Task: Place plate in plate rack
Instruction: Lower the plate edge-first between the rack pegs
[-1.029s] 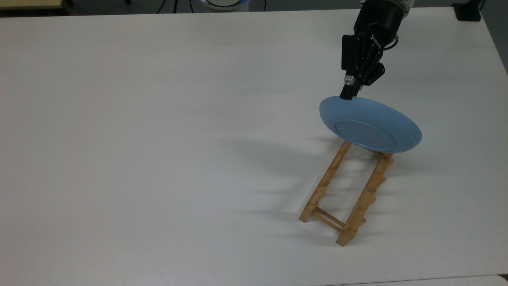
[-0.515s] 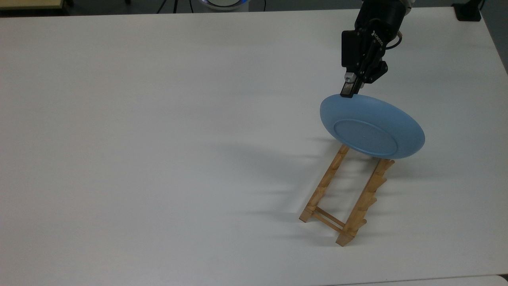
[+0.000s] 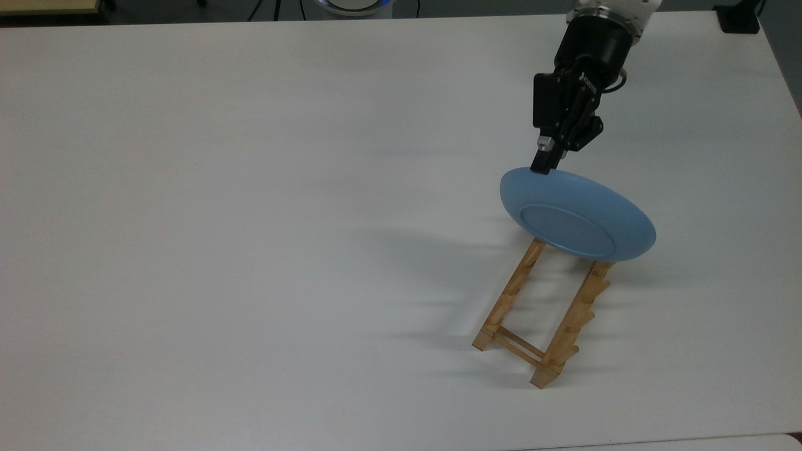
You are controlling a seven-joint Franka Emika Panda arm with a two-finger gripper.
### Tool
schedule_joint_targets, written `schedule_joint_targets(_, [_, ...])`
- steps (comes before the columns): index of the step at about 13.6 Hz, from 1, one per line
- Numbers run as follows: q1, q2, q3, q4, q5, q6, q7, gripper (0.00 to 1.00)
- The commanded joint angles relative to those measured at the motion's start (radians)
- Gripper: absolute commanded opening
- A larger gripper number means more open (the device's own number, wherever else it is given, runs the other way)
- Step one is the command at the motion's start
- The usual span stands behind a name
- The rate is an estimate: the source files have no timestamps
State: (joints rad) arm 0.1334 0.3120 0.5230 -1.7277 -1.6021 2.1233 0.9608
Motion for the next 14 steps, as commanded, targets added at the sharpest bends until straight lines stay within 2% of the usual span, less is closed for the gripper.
schedule_joint_targets(1, [0.022,0.033,-0.006,0.020,-0.053,-0.043,0.044,0.00])
schedule_joint_targets(4, [0.032,0.038,-0.005,0.020,-0.065,-0.045,0.070,0.00])
schedule_joint_targets(5, [0.032,0.038,-0.005,0.020,-0.064,-0.045,0.075,0.14])
schedule_joint_targets(6, [0.032,0.038,-0.005,0.020,-0.061,-0.043,0.075,0.38])
schedule_joint_targets(8, [0.034,0.036,-0.005,0.023,-0.061,-0.045,0.081,1.00])
schedule_joint_targets(14, [0.035,0.032,-0.005,0.025,-0.055,-0.052,0.088,1.00])
